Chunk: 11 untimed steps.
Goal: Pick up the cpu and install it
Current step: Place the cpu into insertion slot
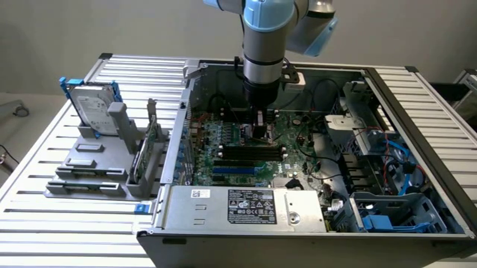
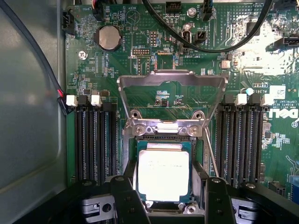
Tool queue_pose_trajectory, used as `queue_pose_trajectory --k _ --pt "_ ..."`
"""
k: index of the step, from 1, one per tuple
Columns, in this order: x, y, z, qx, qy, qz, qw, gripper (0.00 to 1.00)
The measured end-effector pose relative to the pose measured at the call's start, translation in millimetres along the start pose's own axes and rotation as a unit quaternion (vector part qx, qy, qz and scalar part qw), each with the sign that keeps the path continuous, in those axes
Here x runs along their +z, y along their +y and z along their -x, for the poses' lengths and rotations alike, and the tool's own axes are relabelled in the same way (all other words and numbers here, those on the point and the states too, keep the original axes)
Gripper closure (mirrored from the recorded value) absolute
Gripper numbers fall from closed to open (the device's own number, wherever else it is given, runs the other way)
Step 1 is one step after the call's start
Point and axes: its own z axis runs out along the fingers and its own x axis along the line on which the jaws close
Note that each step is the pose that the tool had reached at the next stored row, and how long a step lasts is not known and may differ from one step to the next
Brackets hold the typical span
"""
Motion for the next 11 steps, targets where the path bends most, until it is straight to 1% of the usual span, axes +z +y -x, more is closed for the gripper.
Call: queue_pose_trajectory --k 11 --pt "0.0 0.0 1.0 0.000 -0.0001 0.0000 1.0000 0.45"
